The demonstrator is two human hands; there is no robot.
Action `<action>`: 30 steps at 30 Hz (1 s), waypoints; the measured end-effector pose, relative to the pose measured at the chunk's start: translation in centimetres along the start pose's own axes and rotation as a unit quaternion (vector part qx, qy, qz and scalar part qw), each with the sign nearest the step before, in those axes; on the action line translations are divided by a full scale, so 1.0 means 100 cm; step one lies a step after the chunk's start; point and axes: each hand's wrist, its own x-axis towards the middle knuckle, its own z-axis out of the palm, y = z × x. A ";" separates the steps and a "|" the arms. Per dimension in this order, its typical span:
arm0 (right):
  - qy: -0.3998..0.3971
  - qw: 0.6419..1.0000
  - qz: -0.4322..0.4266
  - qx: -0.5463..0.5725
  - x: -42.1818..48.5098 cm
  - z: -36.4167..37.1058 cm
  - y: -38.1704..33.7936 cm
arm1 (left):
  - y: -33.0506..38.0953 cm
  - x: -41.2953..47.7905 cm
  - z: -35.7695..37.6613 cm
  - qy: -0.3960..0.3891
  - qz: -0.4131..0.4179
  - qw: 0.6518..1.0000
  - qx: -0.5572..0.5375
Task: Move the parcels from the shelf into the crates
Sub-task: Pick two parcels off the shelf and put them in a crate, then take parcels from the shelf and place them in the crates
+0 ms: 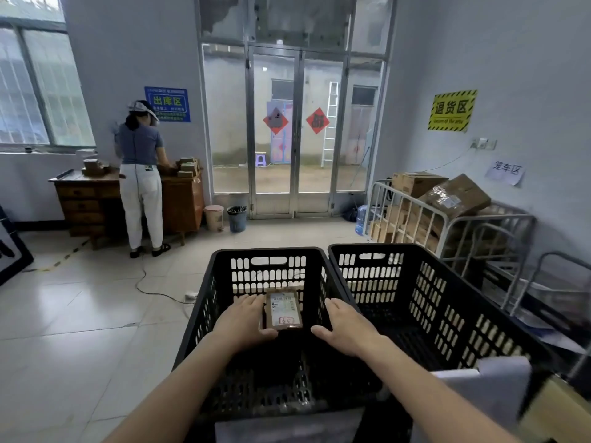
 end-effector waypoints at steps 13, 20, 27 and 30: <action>0.013 0.993 0.119 -0.001 -0.129 -0.028 0.054 | 0.091 -0.031 0.008 -0.026 0.116 0.993 -0.026; 0.050 0.978 0.202 0.004 -0.206 -0.049 0.097 | 0.167 -0.042 0.012 -0.006 0.205 0.979 0.003; 0.111 0.943 0.315 0.001 -0.306 -0.067 0.150 | 0.271 -0.065 0.021 -0.015 0.283 0.959 0.018; 0.123 0.923 0.364 -0.004 -0.360 -0.080 0.172 | 0.324 -0.082 0.025 -0.018 0.324 0.946 0.014</action>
